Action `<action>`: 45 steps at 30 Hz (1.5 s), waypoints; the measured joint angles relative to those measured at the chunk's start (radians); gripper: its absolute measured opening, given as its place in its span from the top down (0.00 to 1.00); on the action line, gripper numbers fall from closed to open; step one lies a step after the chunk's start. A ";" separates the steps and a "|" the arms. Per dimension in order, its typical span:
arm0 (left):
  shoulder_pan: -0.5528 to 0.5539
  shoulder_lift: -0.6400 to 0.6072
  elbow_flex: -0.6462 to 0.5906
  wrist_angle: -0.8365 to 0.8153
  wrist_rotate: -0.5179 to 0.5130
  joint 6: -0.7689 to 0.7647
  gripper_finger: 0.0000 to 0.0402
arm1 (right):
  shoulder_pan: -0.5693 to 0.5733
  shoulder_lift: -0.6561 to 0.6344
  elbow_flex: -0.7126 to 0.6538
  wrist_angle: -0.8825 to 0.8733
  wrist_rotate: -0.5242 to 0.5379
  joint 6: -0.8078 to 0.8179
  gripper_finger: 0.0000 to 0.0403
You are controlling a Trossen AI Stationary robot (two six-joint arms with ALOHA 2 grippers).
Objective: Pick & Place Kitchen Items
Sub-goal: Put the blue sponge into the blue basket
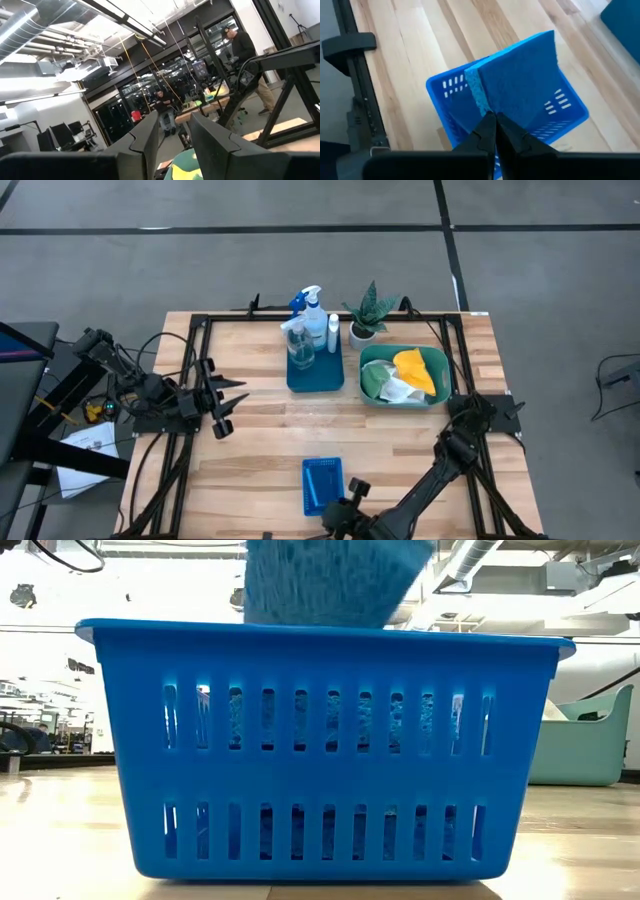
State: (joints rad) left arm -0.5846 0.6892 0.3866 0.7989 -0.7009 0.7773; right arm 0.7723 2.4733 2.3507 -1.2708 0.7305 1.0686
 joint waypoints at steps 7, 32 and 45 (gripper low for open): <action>0.000 0.000 0.000 -0.011 0.000 -0.020 0.73 | 0.000 0.017 0.001 -0.008 -0.001 0.001 1.00; 0.000 0.000 0.000 -0.021 0.000 -0.026 0.73 | -0.008 0.020 0.000 -0.035 -0.009 0.006 1.00; 0.000 0.000 0.000 -0.022 0.000 -0.027 0.73 | -0.011 0.020 0.000 -0.060 -0.052 0.030 1.00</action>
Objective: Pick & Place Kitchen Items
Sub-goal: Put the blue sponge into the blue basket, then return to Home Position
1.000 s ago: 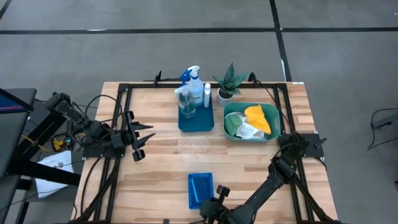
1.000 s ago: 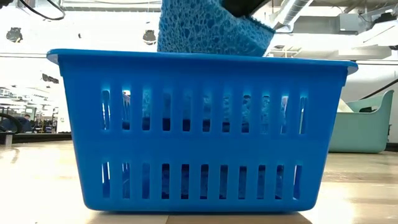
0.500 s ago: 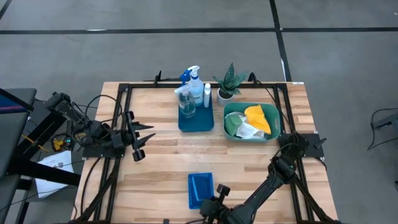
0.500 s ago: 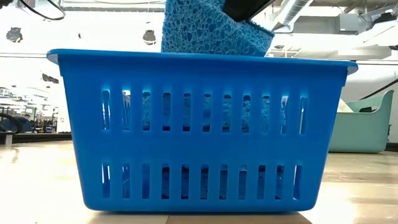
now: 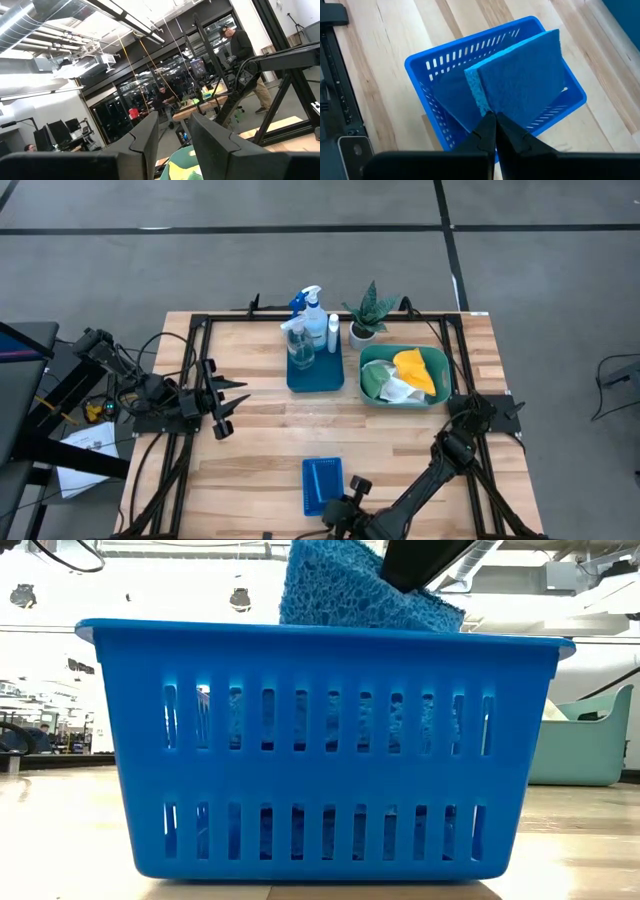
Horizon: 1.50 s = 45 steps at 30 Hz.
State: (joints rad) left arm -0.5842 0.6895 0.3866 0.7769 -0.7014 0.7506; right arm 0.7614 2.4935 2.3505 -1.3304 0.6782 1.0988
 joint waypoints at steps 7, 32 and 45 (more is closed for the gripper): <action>0.000 0.000 0.000 0.000 0.000 0.000 0.73 | -0.007 0.000 0.000 0.045 -0.009 -0.042 1.00; 0.000 0.000 0.000 -0.004 0.000 -0.001 0.73 | -0.021 -0.003 0.000 0.164 -0.046 -0.155 0.65; 0.000 0.000 0.000 -0.012 0.000 -0.009 0.73 | 0.010 -0.010 0.005 -0.085 0.117 0.203 0.63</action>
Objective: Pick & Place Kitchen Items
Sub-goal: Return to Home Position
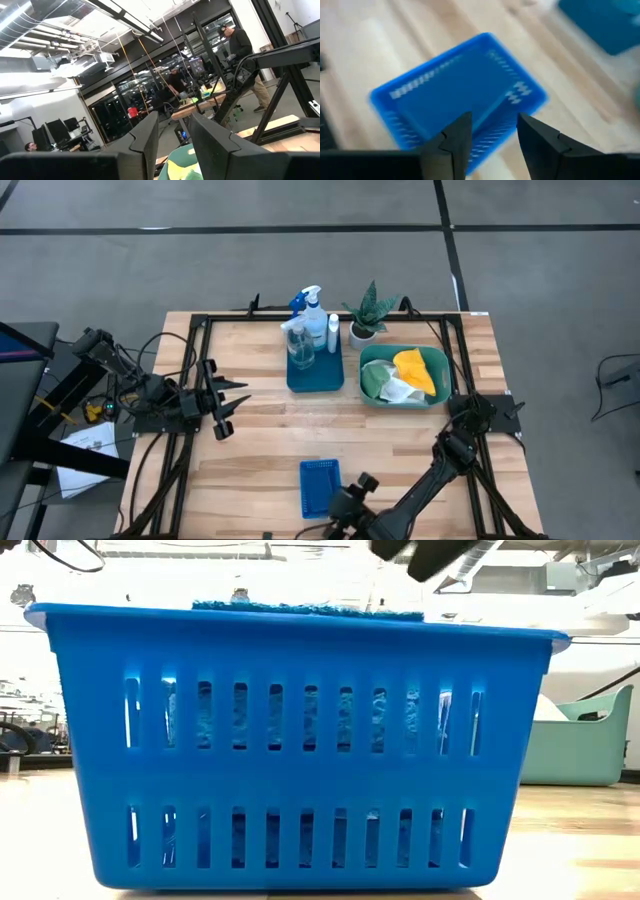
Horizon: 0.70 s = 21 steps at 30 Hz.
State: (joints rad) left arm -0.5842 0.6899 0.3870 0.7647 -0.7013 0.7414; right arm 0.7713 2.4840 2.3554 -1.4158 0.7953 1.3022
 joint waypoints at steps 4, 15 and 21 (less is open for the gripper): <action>0.000 0.000 0.000 -0.002 0.000 0.000 0.73 | 0.019 0.000 0.000 -0.165 0.085 0.141 0.62; 0.000 0.016 0.000 -0.007 0.001 0.004 0.73 | -0.030 -0.162 -0.023 -0.155 0.369 -0.193 0.67; 0.001 0.019 0.000 -0.002 0.000 0.005 0.73 | -0.100 -0.264 -0.022 -0.155 0.480 -0.401 0.72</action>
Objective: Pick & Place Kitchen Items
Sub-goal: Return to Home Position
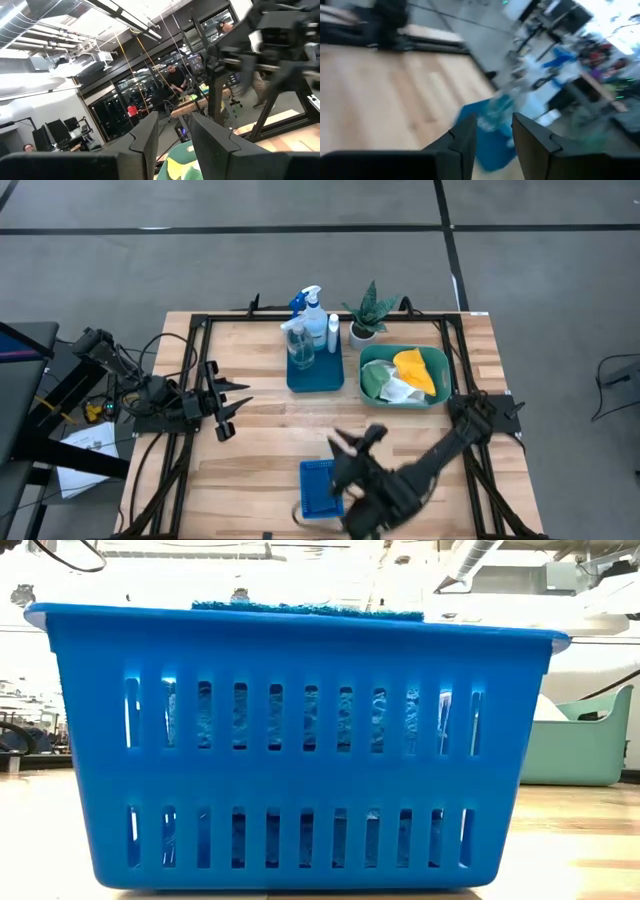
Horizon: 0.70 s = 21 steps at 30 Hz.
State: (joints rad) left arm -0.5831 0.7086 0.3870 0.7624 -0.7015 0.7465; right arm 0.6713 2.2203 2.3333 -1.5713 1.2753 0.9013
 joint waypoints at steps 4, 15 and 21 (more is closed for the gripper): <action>0.000 0.000 0.000 -0.002 0.000 0.000 0.73 | -0.063 -0.041 -0.001 0.001 0.012 -0.102 0.73; 0.000 0.000 0.000 -0.007 -0.001 0.000 0.73 | -0.272 -0.047 0.002 0.424 -0.373 -0.543 0.97; 0.000 0.000 0.000 -0.033 -0.035 0.000 0.73 | -0.331 -0.005 -0.003 0.608 -0.608 -0.768 0.99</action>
State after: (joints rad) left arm -0.5831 0.7082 0.3870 0.7293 -0.7369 0.7468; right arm 0.3405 2.2150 2.3304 -0.9630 0.6670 0.1333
